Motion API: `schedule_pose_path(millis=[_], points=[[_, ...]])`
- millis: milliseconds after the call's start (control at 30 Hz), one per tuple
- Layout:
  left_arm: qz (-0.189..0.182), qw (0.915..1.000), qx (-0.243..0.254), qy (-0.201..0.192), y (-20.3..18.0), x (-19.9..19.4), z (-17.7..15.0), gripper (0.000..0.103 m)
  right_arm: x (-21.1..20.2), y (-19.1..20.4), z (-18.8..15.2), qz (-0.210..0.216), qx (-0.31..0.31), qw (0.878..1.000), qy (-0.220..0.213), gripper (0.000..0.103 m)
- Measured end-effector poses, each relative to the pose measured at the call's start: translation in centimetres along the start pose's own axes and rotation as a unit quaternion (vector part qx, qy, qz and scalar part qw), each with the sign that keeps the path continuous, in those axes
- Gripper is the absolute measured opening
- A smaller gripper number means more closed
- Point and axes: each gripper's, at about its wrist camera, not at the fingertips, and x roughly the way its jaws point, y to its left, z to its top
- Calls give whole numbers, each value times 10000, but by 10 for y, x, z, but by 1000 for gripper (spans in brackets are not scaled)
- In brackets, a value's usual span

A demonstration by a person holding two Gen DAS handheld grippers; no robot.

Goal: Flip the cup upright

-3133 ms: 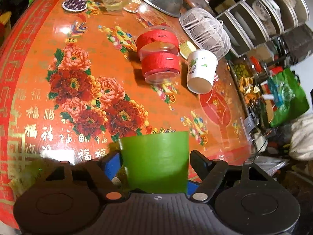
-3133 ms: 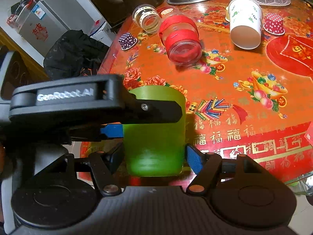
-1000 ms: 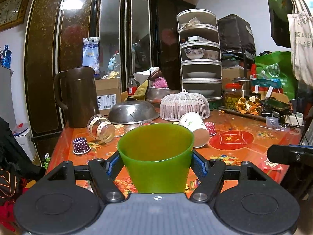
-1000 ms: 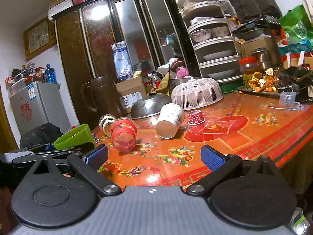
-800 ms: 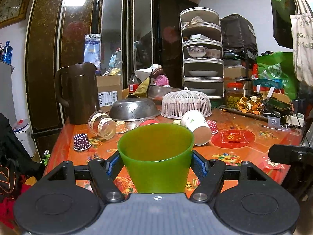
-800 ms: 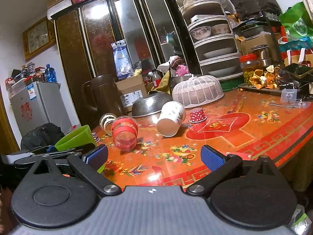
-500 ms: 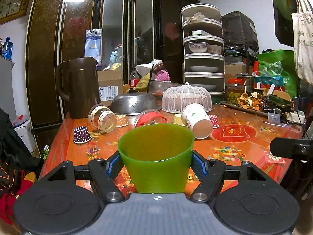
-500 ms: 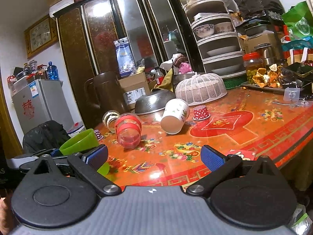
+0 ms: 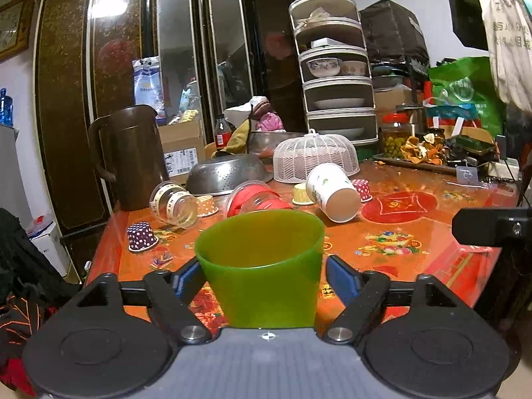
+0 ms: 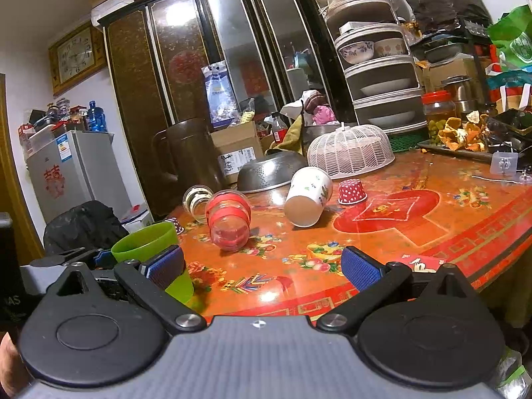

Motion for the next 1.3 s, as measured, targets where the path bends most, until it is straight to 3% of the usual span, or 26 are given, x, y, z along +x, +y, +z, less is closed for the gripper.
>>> schedule_pose_path(millis=[167,467,600,667,733,900,1000,1133,1300], points=[[-174,9998,48,1,2,1,-2,94,0,0,0,27,9,10000,5,102],[-486,9975,-316,392,22,6,-15,95,3,4,-2,128,-3,9998,152,102],[-461,9972,-287,511,35,-11,-23,95,4,8,-2,163,-8,9994,298,102],[-716,9950,-467,522,48,-33,-22,95,5,12,1,208,8,9987,459,102],[-968,9926,-579,459,60,-54,-13,95,3,20,9,302,-74,9976,614,102],[-489,9925,-1011,473,92,-91,32,99,-7,47,39,217,-400,9969,643,102],[-804,9854,-1288,769,101,-94,54,99,-12,57,63,218,-495,9962,675,102],[-544,9903,-789,1007,83,-83,69,99,-2,64,79,174,-733,9911,1096,102],[-884,9841,-870,1270,68,-69,67,99,9,59,74,86,-698,9892,1287,102]])
